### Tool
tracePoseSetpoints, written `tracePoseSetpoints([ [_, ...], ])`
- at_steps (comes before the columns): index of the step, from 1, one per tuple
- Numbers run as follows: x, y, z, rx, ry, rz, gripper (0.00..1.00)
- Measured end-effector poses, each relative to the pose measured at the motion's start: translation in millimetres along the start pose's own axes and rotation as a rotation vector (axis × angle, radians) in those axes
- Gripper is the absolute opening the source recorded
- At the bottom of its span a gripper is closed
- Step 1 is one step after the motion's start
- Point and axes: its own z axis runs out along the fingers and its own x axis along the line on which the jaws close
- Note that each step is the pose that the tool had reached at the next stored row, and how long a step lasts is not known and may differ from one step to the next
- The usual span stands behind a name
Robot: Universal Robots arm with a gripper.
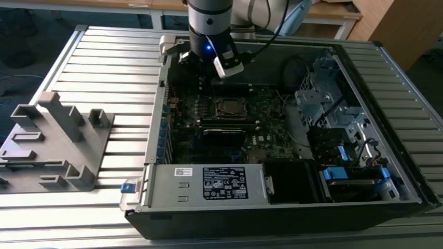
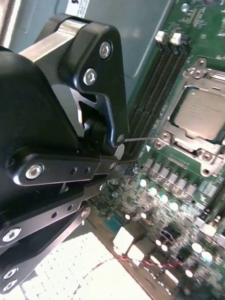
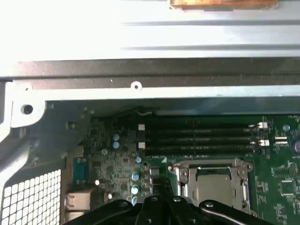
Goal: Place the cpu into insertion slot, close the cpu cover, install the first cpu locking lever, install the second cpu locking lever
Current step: 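Install the first cpu locking lever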
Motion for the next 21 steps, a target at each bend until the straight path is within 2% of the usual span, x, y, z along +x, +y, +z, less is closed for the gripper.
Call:
tracePoseSetpoints([
  [3, 0.0, 0.0, 0.0, -0.0001, 0.0001, 0.0, 0.11],
  [4, 0.2, -0.1, 0.0, -0.0027, 0.0002, 0.0, 0.11],
  [6, 0.7, -0.3, 0.0, -0.0149, 0.0006, 0.0, 0.11],
  [9, 1.6, -0.7, 0.0, -0.0276, 0.0009, 0.0, 0.11],
  [12, 2.4, -1.4, -0.1, -0.0576, 0.002, 0.001, 0.11],
  [16, 3.1, -2.0, 0.0, -0.0895, 0.0032, 0.001, 0.11],
  [18, 3.3, -2.2, 0.1, -0.0986, 0.0035, 0.001, 0.11],
  [21, 3.3, -2.7, 0.8, -0.1077, 0.0038, 0.001, 0.11],
])
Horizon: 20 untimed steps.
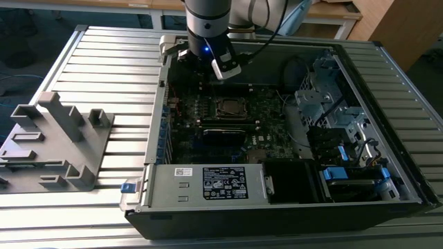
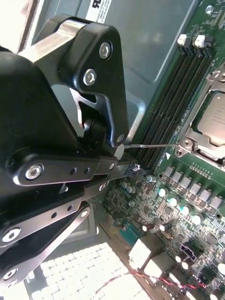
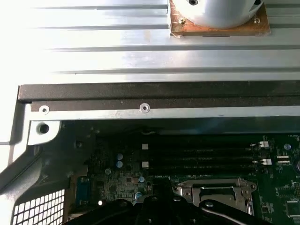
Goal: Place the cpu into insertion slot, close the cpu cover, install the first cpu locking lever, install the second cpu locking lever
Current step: 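Install the first cpu locking lever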
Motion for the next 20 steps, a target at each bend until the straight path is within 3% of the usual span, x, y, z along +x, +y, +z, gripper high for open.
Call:
tracePoseSetpoints([
  [7, 0.0, -1.0, 2.9, -0.0104, 0.0005, 0.0, 0.11],
  [13, -4.2, -1.1, 3.5, -0.0107, -0.0002, 0.003, 0.11],
  [20, -15.5, -0.7, 4.0, -0.0107, -0.0021, 0.01, 0.11],
])
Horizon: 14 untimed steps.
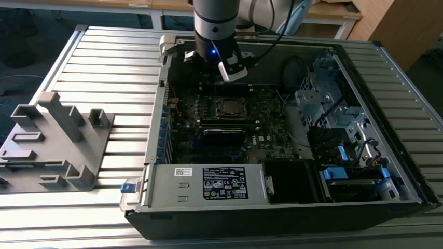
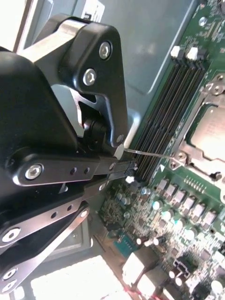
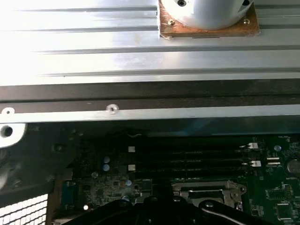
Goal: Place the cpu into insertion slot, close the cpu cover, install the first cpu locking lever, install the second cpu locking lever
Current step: 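Install the first cpu locking lever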
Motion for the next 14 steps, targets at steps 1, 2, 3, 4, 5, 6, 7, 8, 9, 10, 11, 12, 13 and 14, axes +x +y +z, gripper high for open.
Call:
tracePoseSetpoints([
  [1, -1.8, 0.1, 0.0, 0.0, -0.0002, 0.001, 0.11],
  [2, -3.1, 0.1, 0.1, 0.0, -0.0005, 0.002, 0.11],
  [3, -4.3, 0.1, 0.2, 0.0, -0.0006, 0.003, 0.11],
  [4, -5.5, 0.2, 0.3, 0.0, -0.0009, 0.003, 0.11],
  [5, -7.1, 0.3, 0.3, -0.0001, -0.001, 0.004, 0.11],
  [6, -8.6, 0.3, 0.4, 0.0, -0.0012, 0.004, 0.11],
  [7, -10.2, 0.4, 0.4, 0.0001, -0.0013, 0.005, 0.11],
  [8, -12.0, 0.5, 0.5, 0.0, -0.0014, 0.005, 0.11],
  [9, -14.3, 0.6, 0.5, 0.0, -0.0015, 0.006, 0.11],
  [10, -16.2, 0.7, 0.6, 0.0, -0.0016, 0.006, 0.11],
  [11, -17.4, 0.7, 0.6, 0.0002, -0.0015, 0.006, 0.11],
  [12, -17.5, 0.7, 0.6, 0.0002, -0.0015, 0.006, 0.11],
  [13, -17.5, 0.7, 0.6, 0.0002, -0.0017, 0.006, 0.11],
  [14, -17.6, 0.7, 0.6, 0.0002, -0.0017, 0.006, 0.11],
])
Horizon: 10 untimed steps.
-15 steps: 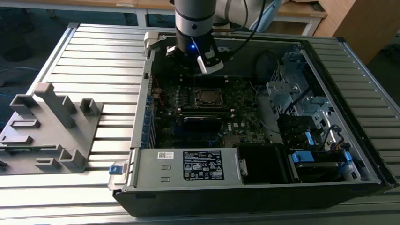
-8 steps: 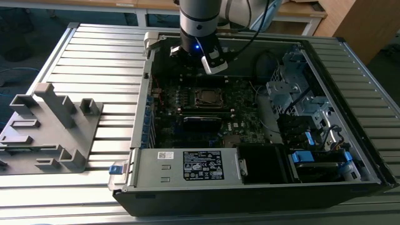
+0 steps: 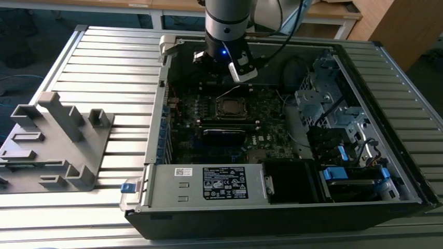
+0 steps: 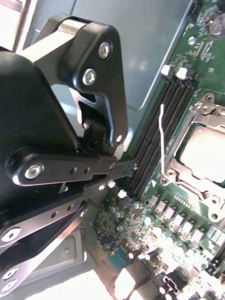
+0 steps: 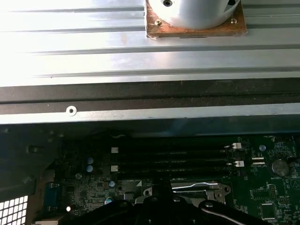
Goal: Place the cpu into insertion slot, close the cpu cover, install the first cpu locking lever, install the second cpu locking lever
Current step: 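Install the first cpu locking lever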
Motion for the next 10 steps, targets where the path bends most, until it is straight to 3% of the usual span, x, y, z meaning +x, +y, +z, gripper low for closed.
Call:
tracePoseSetpoints([
  [3, -0.2, 0.0, 0.4, 0.0015, -0.0003, 0.0, 0.11],
  [5, -0.4, -0.3, 1.2, 0.0079, -0.0003, 0.0, 0.11],
  [7, -0.6, -0.6, 2.5, 0.019, -0.0011, 0.0, 0.11],
  [10, -0.8, -1.1, 4.2, 0.0419, -0.0023, 0.0, 0.11],
])
